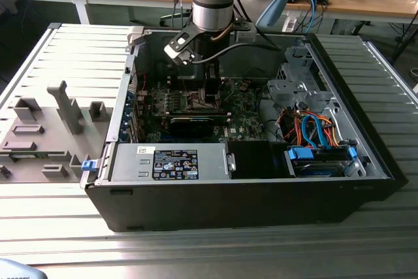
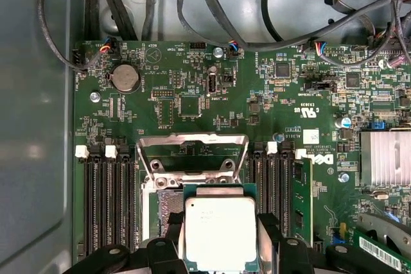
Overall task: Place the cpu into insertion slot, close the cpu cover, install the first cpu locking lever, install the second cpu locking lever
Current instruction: 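Place the cpu into insertion slot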
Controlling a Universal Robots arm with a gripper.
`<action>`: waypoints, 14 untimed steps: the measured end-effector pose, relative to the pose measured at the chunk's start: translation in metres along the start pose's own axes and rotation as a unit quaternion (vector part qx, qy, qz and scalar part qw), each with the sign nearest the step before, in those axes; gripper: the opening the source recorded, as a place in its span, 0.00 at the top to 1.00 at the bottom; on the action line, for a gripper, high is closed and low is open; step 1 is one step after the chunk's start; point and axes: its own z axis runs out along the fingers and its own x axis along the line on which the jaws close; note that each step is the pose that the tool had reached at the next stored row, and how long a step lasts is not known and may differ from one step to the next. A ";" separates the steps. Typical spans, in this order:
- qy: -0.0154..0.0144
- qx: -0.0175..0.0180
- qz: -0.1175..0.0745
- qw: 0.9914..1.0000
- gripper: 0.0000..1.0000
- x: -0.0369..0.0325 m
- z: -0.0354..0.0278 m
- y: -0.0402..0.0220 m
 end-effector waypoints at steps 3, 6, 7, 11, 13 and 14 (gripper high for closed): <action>0.000 0.000 0.000 1.000 0.46 0.0002 0.0007 -0.0001; 0.000 0.000 0.000 1.000 0.46 0.0003 0.0013 -0.0001; 0.000 0.000 0.000 1.000 0.46 0.0003 0.0016 -0.0001; 0.001 0.000 0.000 1.000 0.46 0.0004 0.0022 -0.0001; 0.001 0.000 0.000 1.000 0.46 0.0007 0.0027 -0.0001; 0.001 0.000 0.000 1.000 0.46 0.0008 0.0029 -0.0001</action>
